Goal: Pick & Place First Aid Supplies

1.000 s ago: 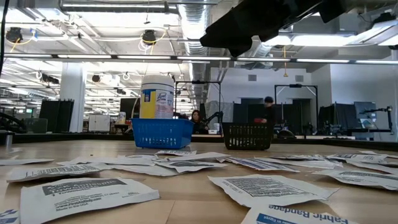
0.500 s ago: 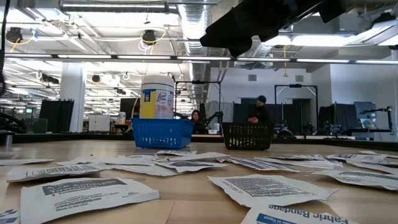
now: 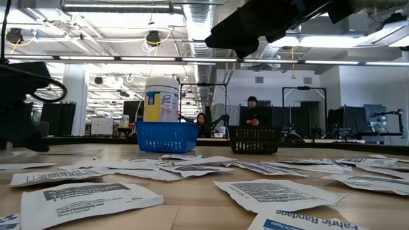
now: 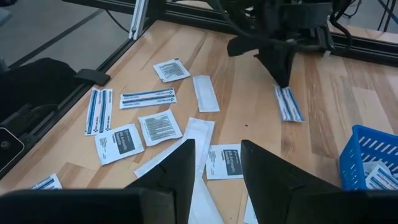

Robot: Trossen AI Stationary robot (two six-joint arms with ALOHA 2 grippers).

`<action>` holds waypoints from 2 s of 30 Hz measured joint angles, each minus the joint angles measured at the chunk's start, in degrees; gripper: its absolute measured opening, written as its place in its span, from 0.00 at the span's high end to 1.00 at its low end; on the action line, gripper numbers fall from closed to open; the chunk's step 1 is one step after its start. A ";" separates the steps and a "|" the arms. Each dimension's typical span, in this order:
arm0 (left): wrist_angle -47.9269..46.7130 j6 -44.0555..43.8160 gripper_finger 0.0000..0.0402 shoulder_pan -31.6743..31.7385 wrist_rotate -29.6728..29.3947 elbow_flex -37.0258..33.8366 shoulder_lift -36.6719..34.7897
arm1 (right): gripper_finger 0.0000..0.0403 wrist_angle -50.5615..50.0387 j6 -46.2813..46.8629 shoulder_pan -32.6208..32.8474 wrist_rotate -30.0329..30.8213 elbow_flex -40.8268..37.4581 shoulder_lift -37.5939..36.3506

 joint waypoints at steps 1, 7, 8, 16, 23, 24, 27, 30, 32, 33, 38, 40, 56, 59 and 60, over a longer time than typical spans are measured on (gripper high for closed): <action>1.43 3.16 0.98 0.68 0.22 0.00 0.00 | 0.70 0.00 0.00 0.00 -0.01 0.00 0.00; 10.52 21.34 0.94 3.54 1.31 0.11 -0.02 | 0.70 0.00 -0.02 0.00 0.00 0.00 0.00; 11.82 24.14 0.93 4.01 1.31 0.22 -0.02 | 0.70 0.00 -0.02 0.00 0.00 0.00 0.00; 15.56 43.19 0.81 7.16 0.69 5.06 -0.11 | 0.70 0.00 -0.33 -0.02 0.00 0.00 0.00; 15.21 46.64 0.78 8.46 6.57 5.37 -0.11 | 0.70 -0.07 -0.19 0.00 0.00 0.00 0.00; 15.21 46.71 0.78 8.27 7.80 5.36 -0.11 | 0.70 -0.10 0.00 0.00 0.00 0.00 0.00; 15.20 47.09 0.80 7.58 10.75 5.38 -0.11 | 0.70 -0.15 0.02 0.00 0.00 0.00 0.00; 15.07 49.52 0.81 7.51 10.85 5.36 -0.13 | 0.70 -0.17 0.06 0.00 0.00 0.00 0.00; 14.99 51.76 0.82 7.93 9.32 5.38 -0.13 | 0.70 -0.17 0.18 0.00 0.00 0.00 0.00; 14.99 52.88 0.82 8.14 8.79 5.38 -0.13 | 0.70 -0.19 0.17 0.00 0.00 0.00 0.00; 13.50 54.64 0.83 8.76 9.59 5.40 -0.17 | 0.70 -0.20 0.19 0.11 0.00 0.00 0.00; 11.94 54.64 0.83 8.68 9.83 5.40 -0.17 | 0.70 -0.20 0.19 0.15 0.00 0.00 0.00; 10.45 54.60 0.83 8.54 11.21 5.40 -0.17 | 0.70 -0.26 1.68 0.15 0.00 0.00 0.00; 10.36 54.60 0.83 8.55 11.20 5.40 -0.17 | 0.70 -0.26 1.68 0.15 0.00 0.00 0.00; 10.26 54.58 0.83 8.54 11.19 5.40 -0.17 | 0.70 -0.26 1.68 0.15 0.00 0.00 0.00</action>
